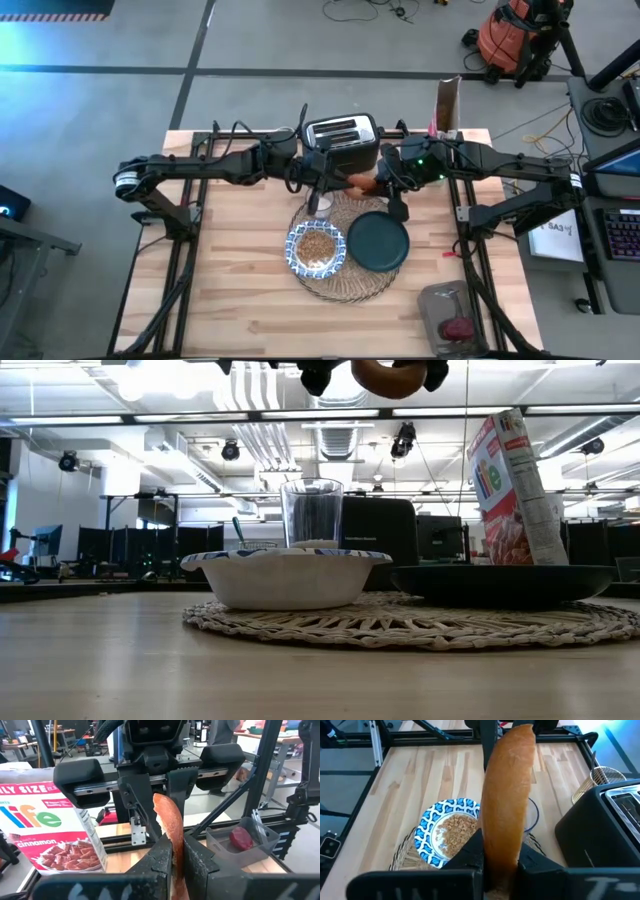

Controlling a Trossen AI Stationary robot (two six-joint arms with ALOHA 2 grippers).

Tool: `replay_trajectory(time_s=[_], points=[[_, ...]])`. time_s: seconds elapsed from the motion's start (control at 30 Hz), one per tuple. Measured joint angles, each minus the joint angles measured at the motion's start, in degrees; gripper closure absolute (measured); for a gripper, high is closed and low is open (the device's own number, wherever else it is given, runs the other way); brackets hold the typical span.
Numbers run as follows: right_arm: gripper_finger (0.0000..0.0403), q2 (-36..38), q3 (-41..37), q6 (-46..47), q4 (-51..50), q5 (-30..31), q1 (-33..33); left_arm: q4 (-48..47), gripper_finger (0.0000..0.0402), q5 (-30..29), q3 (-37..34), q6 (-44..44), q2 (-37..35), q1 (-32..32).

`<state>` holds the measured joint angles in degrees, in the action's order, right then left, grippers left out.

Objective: Arrange a breakfast setting
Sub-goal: Put the bagel on the blue plate

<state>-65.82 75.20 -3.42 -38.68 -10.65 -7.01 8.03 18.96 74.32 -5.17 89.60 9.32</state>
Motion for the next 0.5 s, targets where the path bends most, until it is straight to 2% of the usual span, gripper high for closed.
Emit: replay_trajectory(time_s=[0.13, 0.5], points=[[0.0375, 0.0, 0.0, 0.39, -0.2, -0.33, 0.02, -0.38, 0.0366, 0.04, 0.0, 0.37, 0.0, -0.65], [0.0375, -0.09, 0.0, 2.02, -3.87, 0.86, -0.13, -4.76, 0.0252, 0.11, 0.0, -0.15, -0.07, -0.78]])
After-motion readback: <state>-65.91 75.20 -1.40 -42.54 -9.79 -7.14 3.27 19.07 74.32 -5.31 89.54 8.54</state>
